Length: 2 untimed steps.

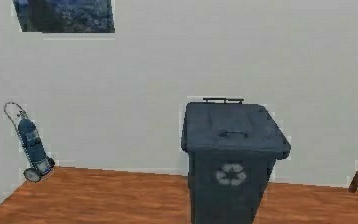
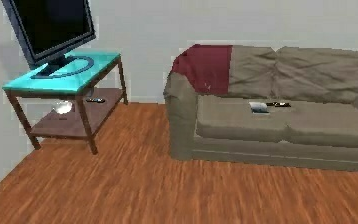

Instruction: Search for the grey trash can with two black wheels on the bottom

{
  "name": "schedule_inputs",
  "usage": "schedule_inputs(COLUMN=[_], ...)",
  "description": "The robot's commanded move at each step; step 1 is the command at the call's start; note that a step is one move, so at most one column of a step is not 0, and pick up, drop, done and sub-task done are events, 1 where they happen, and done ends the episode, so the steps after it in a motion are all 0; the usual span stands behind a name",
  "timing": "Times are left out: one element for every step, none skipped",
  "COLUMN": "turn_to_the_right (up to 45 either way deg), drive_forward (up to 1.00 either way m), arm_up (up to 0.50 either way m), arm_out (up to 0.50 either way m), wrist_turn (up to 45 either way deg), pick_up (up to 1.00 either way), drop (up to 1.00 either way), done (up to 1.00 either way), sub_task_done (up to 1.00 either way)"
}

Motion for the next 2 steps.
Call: schedule_inputs(turn_to_the_right=[15.0,0.0], drive_forward=[0.00,0.00], arm_up=[0.00,0.00], arm_out=[0.00,0.00], wrist_turn=[0.0,0.0], pick_up=[0.00,0.00], drop=[0.00,0.00], done=[0.00,1.00], sub_task_done=[0.00,0.00])
